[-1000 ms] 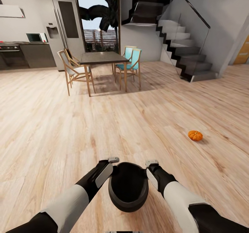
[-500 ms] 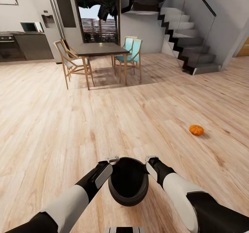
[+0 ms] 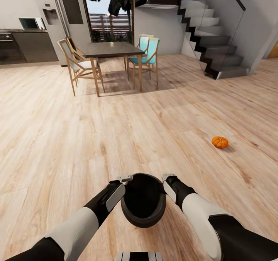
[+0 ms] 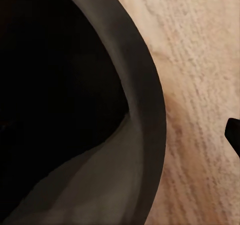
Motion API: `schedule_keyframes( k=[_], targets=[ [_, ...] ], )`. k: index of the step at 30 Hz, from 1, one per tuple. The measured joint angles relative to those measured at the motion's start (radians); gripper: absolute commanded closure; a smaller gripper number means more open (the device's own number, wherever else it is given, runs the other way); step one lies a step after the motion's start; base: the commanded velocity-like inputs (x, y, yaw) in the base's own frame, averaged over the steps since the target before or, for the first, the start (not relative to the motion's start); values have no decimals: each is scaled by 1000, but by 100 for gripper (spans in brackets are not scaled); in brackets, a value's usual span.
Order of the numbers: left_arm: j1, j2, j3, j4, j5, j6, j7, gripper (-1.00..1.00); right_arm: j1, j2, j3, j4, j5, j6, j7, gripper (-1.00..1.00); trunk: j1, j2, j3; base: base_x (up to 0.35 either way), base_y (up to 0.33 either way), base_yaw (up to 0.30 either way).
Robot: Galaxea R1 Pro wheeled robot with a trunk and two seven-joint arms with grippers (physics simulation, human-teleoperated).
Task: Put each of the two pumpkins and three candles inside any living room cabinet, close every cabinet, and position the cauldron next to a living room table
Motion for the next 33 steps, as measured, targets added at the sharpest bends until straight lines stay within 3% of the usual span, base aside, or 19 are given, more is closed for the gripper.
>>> schedule_keyframes(
  k=[26,33],
  targets=[
    [0,5,1,0,0,1,0,-100,0,1,1,0,1,-3,-1,-100,12,-6,-100,0,0,0],
    [0,5,0,0,-1,1,0,-100,0,1,1,0,1,1,-1,-100,12,-6,-101,0,0,0]
  ],
)
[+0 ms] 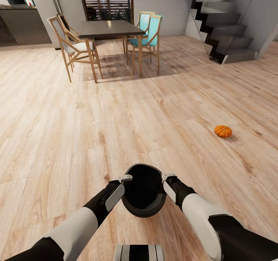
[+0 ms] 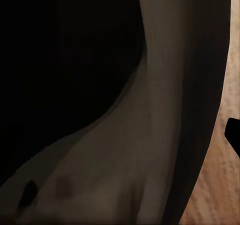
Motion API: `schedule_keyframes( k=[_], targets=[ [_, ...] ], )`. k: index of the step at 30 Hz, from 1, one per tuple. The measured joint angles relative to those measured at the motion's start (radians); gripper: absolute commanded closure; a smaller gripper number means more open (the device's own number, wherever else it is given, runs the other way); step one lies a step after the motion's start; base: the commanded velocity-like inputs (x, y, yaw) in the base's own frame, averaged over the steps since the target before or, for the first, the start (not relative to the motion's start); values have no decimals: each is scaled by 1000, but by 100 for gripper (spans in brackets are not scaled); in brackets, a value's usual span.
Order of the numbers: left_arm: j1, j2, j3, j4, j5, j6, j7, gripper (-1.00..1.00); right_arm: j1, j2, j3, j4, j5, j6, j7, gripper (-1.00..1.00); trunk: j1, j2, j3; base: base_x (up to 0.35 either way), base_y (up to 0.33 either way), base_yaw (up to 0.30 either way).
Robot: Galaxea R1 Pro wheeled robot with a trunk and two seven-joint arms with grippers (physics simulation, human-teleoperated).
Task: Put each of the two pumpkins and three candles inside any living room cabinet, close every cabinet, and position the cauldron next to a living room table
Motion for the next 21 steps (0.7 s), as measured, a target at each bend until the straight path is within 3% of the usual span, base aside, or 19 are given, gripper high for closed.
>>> schedule_keyframes(
  k=[13,14,17,18,21],
  targets=[
    [0,-2,1,35,3,1,-3,-100,0,0,0,6,0,6,-7,-100,0,0,0,0,0,0],
    [0,-2,1,38,3,1,-3,-100,0,0,0,6,0,6,-7,100,0,0,0,0,0,0],
    [0,-2,1,46,3,1,-3,-100,0,0,3,7,13,10,-10,100,0,0,0,0,0,0],
    [0,-3,1,47,2,1,-3,100,0,0,4,7,16,11,-11,100,0,0,0,0,0,0],
    [0,-2,2,50,11,-2,-5,100,0,0,1,6,11,11,-8,100,0,0,0,0,0,0]
  ],
)
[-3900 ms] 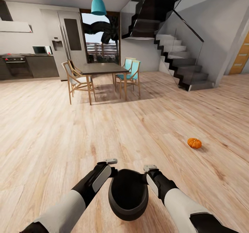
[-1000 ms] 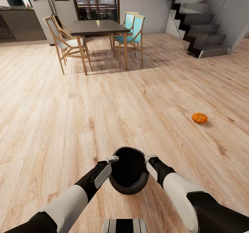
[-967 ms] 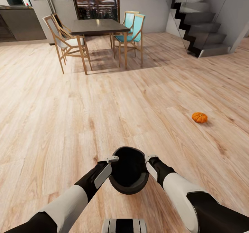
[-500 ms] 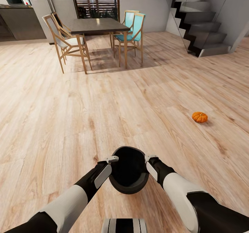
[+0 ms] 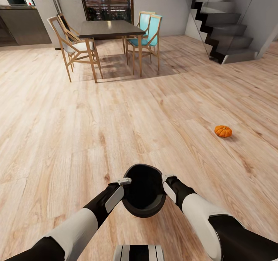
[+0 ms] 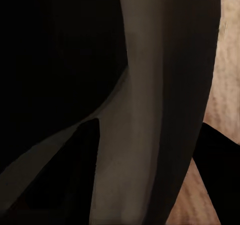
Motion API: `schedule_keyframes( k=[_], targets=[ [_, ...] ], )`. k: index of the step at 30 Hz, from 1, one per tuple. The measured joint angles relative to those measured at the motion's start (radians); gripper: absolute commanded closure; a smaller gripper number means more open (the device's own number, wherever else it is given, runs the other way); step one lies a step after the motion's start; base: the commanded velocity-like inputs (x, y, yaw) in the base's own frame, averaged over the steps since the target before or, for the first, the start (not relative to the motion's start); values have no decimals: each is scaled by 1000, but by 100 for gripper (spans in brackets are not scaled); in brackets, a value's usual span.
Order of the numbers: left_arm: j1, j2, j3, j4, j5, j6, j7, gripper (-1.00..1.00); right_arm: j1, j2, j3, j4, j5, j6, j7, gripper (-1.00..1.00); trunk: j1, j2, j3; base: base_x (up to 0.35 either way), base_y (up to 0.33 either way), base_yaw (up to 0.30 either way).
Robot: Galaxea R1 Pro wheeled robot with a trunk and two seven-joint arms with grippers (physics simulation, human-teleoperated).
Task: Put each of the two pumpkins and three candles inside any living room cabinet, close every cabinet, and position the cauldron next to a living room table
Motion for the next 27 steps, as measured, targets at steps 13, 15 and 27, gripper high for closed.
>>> schedule_keyframes(
  k=[13,15,27],
  targets=[
    [-1,1,1,1,-25,10,6,100,6,0,0,-6,-6,-2,-1,100,0,0,0,0,0,-50],
    [-2,1,2,1,-32,12,9,100,6,0,-2,-5,-6,-1,-1,100,0,0,0,0,0,-213],
    [-4,0,2,1,-45,15,11,100,7,0,6,-5,-7,-2,-3,100,0,0,0,0,0,-273]
  ],
)
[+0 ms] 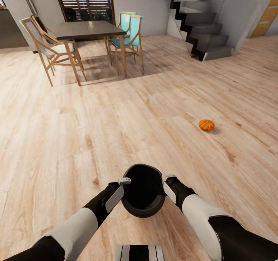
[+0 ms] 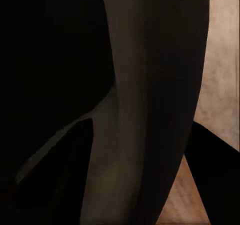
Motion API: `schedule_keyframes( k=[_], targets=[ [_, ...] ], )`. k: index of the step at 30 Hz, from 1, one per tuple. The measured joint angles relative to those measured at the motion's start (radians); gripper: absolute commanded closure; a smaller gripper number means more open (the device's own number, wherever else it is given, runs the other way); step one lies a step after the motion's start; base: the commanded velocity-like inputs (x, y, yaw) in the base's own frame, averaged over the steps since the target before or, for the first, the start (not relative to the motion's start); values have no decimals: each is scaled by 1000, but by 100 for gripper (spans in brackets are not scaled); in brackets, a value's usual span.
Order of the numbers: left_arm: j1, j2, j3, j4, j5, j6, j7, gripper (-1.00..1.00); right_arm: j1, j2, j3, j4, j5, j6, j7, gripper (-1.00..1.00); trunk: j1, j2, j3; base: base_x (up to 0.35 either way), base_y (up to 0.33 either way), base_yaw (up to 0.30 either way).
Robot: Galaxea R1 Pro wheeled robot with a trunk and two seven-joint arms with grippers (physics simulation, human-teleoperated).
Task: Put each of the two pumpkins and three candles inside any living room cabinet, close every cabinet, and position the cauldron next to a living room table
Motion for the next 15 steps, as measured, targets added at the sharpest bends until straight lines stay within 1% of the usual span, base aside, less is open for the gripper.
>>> schedule_keyframes(
  k=[15],
  targets=[
    [0,0,-1,0,2,-1,0,100,0,0,0,0,0,0,0,100,0,0,0,0,0,-289]
  ],
)
